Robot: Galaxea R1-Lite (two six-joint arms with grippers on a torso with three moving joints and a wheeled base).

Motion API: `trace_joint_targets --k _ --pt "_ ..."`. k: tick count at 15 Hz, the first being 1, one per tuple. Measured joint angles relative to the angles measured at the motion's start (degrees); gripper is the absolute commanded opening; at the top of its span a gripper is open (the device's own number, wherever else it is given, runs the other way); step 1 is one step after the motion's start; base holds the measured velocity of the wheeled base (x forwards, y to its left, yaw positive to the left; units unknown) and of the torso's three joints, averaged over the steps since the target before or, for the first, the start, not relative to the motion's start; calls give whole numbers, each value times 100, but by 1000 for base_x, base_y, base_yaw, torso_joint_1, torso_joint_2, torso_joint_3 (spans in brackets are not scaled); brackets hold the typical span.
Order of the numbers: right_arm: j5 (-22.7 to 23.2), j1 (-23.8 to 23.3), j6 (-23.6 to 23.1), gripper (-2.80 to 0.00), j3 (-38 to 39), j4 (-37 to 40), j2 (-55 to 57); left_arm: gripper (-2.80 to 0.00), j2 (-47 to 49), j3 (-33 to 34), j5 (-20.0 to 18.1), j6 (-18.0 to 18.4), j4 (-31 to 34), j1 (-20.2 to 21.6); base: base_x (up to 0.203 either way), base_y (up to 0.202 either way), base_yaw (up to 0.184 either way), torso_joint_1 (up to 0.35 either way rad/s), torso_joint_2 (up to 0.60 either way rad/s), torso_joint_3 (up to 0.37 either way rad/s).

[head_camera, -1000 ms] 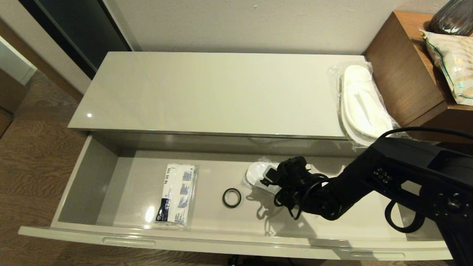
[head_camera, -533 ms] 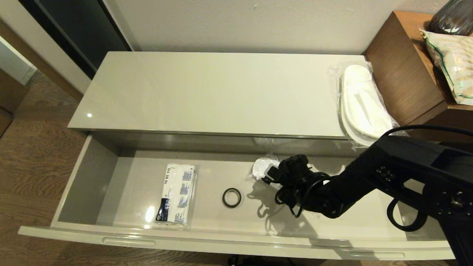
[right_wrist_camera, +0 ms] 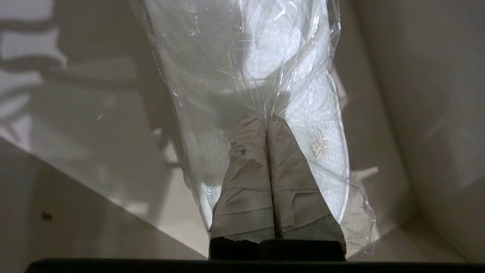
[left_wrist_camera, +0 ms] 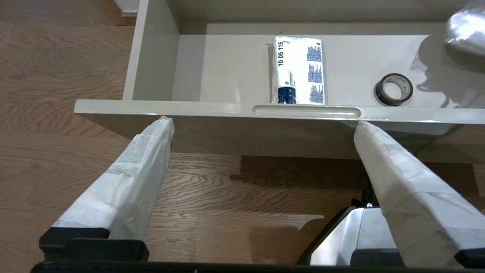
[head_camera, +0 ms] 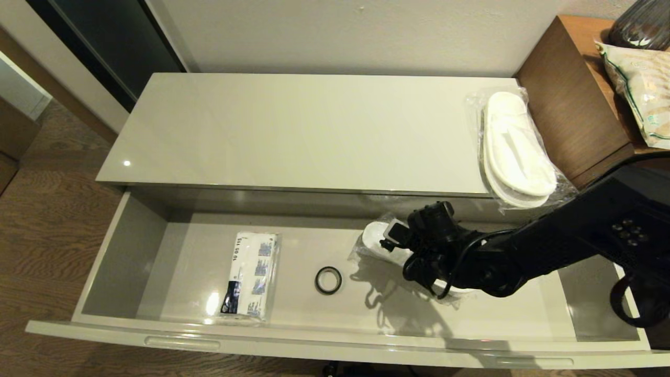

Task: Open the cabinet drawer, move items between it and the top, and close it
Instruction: Take out the disposable slippers from the drawer

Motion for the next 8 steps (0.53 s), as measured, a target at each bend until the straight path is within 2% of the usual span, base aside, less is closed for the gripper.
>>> trace_joint_targets --k 8 --pt "-59 649 88 -280 1187 223 -1555 0 0 0 0 -2 0 0 0 0 0 0 0 0"
